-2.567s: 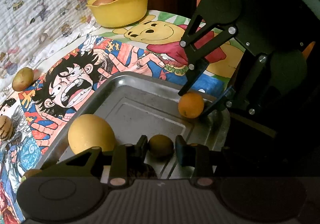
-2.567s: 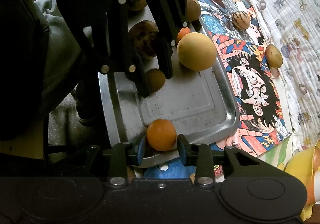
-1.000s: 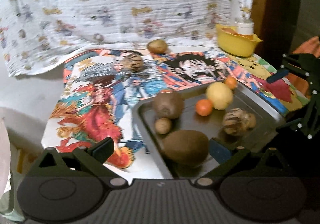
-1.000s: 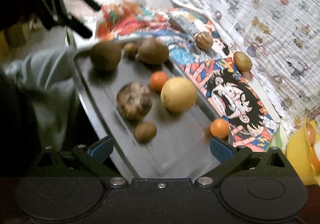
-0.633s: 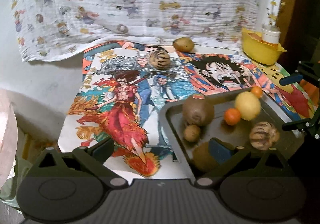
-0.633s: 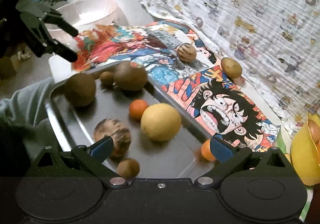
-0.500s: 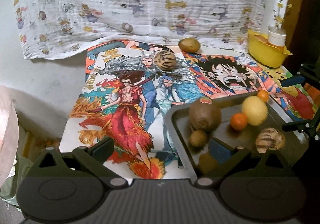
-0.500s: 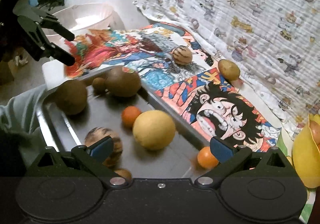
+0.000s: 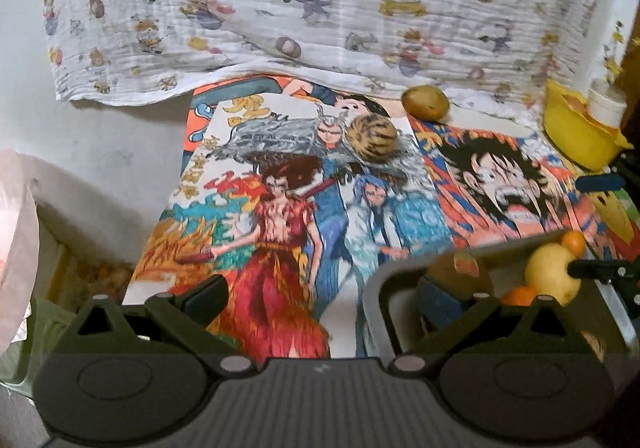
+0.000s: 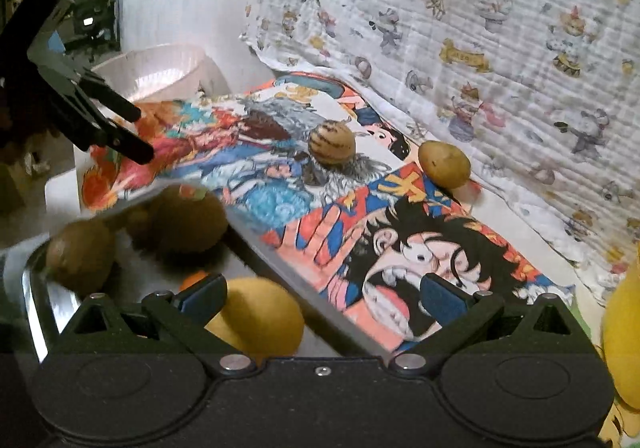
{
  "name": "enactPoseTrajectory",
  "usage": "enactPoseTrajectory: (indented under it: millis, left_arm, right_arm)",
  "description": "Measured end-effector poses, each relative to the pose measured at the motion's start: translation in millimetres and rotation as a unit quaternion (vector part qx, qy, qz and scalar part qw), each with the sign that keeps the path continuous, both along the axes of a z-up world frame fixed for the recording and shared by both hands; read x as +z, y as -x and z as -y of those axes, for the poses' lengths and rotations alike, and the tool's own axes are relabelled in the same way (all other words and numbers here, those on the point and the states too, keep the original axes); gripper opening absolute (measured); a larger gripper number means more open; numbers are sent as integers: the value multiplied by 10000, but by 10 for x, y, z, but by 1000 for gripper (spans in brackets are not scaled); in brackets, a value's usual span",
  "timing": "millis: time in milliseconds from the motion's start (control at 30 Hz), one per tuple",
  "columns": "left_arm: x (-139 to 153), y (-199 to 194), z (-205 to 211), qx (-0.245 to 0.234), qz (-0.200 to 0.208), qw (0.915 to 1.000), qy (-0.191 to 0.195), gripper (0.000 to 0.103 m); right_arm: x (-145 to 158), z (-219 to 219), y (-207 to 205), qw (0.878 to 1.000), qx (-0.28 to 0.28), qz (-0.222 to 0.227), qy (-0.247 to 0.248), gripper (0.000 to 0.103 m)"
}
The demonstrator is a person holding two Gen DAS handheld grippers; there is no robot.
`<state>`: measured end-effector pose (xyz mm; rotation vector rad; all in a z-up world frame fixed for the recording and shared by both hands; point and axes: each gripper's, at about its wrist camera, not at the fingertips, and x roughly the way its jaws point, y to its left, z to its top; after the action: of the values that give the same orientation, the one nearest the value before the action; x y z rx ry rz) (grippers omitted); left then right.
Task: Organize fruits
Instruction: 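Reach the right gripper toward the potato while the left approaches the striped brown fruit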
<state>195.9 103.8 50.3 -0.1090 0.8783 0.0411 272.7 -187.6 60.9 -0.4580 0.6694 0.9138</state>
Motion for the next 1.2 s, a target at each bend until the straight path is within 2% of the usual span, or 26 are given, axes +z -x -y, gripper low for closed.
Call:
enactPoseTrajectory:
  millis: [233,500,767,933,1100,1200]
  left_arm:
    - [21,-449,-15,9,84,10000,40,102]
    - [-98,-1135,98,-394,134,9990,-170,102]
    - [-295,-1596,255,-837,188,9957,-347,102]
    - [-388,-1739,313,-974,317,9938,-436,102]
    - [-467,-1814,323,-1002,391,9934,-390,101]
    - [-502,-1846,334,-1016,361,9935,-358,98]
  right_arm:
    - [12,-148,-419,9999,-101,32,50,102]
    - [-84,-396,-1260,9933,-1109,-285,138,102]
    - [-337,-579,-1997,9816,-1710,-843,-124,102]
    - [-468,-650,-2247,9713,-2004,-1204,-434,102]
    - [-559,-766,-2365,9667,-2119,-1296,-614,101]
    - [-618,-818,-2398,9656,-2174,-1285,-624,97]
